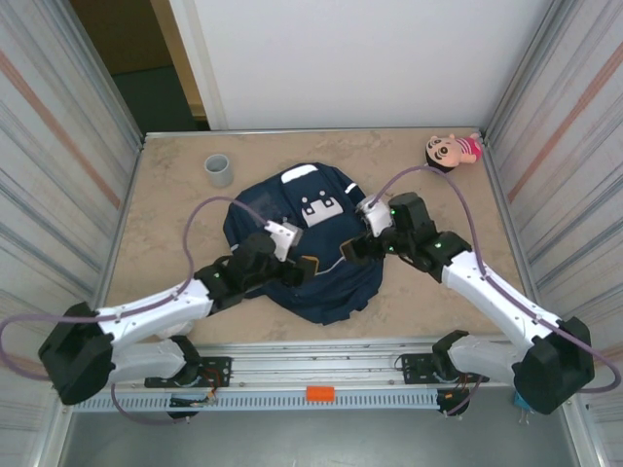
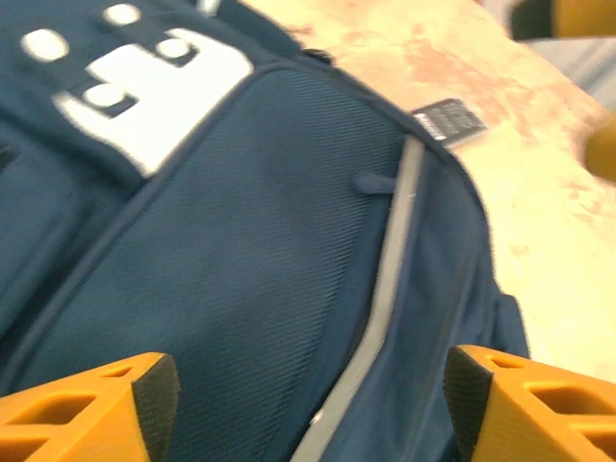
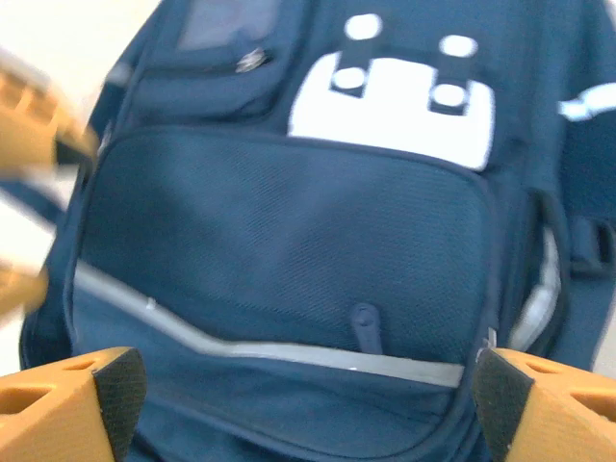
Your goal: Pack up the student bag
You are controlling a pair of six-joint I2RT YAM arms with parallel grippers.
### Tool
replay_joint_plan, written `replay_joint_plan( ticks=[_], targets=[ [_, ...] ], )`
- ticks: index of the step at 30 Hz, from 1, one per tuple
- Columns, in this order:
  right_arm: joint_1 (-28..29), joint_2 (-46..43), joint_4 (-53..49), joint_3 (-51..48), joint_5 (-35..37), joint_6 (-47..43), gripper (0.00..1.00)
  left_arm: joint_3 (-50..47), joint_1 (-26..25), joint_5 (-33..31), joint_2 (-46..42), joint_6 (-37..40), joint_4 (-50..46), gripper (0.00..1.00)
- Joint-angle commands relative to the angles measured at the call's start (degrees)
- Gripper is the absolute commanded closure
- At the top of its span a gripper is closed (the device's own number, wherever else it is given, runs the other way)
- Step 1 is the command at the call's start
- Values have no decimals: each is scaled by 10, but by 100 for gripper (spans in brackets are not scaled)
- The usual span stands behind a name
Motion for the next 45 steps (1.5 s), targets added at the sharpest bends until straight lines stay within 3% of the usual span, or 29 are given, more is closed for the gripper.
replay_joint_plan(
  ticks=[1,4,11,19,24,27,31,38,45],
  targets=[
    [77,-3,-30,-11,33,-224,15,-48,14,-54,-57,-90,-39,21],
    [125,21,-34,-20,72,-327,20,-97,49,-56,-108,-147,-42,19],
    [192,122,5,-19,173,-446,20,-162,161,31,-185,-193,-36,21],
    [200,188,18,2,183,-501,24,-169,193,26,-205,-187,-50,20],
    [198,191,68,-6,184,-504,45,-171,218,56,-177,-184,-16,21],
    [198,181,85,-10,188,-507,70,-161,232,82,-156,-169,-12,22],
    [193,157,69,2,185,-502,100,-143,233,86,-148,-107,-14,24],
    [155,84,70,7,133,-492,100,-112,237,71,-137,4,-13,32],
    [95,53,73,16,92,-497,100,-10,237,165,-124,307,-116,35]
  ],
)
